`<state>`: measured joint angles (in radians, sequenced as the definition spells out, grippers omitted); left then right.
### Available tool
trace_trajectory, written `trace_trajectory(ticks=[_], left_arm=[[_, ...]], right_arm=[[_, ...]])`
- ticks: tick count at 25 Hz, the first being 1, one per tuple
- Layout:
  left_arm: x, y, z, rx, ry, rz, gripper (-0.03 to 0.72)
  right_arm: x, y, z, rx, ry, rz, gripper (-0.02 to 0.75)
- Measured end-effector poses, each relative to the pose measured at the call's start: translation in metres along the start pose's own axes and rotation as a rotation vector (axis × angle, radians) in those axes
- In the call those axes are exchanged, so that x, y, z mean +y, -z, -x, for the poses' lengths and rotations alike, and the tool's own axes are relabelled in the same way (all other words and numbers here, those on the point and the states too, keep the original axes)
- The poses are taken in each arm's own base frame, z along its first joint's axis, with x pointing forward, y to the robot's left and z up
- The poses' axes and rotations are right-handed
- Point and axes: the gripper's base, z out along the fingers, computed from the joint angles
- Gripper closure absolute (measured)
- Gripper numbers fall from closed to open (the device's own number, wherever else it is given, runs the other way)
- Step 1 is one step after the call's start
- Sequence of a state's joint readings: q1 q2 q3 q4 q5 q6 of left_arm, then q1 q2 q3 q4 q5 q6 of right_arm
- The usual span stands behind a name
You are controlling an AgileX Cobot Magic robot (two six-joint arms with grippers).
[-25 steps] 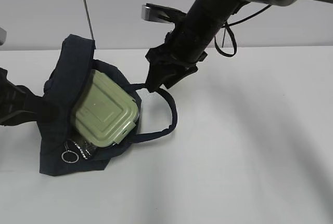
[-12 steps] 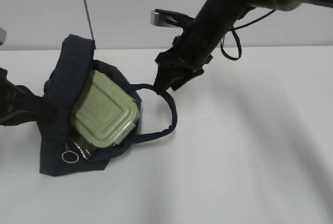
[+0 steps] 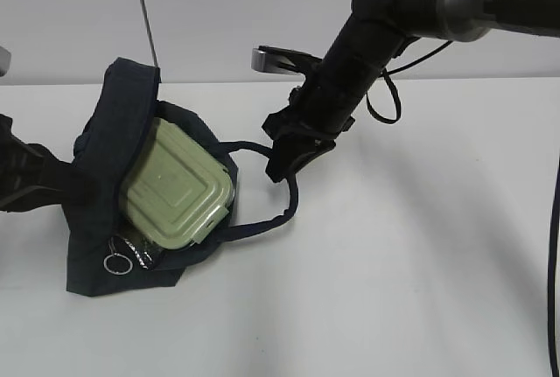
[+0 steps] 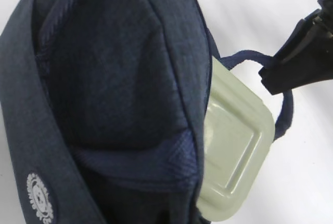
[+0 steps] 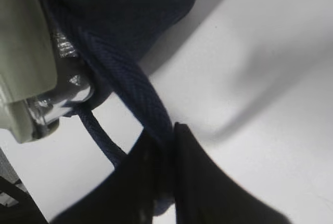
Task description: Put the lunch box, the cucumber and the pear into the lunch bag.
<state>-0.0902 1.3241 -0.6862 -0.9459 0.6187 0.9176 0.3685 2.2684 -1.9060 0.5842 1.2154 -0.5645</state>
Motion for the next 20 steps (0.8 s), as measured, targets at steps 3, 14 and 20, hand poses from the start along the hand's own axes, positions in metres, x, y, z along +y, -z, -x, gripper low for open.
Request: trace_trajectory(ticks=[3,14,20], left_arm=[[0.000,0.000,0.000,0.001,0.000,-0.002,0.704],[-0.007,0.007,0.014,-0.002,-0.040,-0.049,0.704],[-0.014,0.016,0.034,-0.024,-0.069,-0.084,0.704]], right_arm=[[0.005,0.009,0.002,-0.031,0.002,0.012,0.711],[0.068,0.105,0.015,-0.334,0.115,0.140,0.720],[0.089,0.148,0.006,-0.406,0.164,0.120,0.720]])
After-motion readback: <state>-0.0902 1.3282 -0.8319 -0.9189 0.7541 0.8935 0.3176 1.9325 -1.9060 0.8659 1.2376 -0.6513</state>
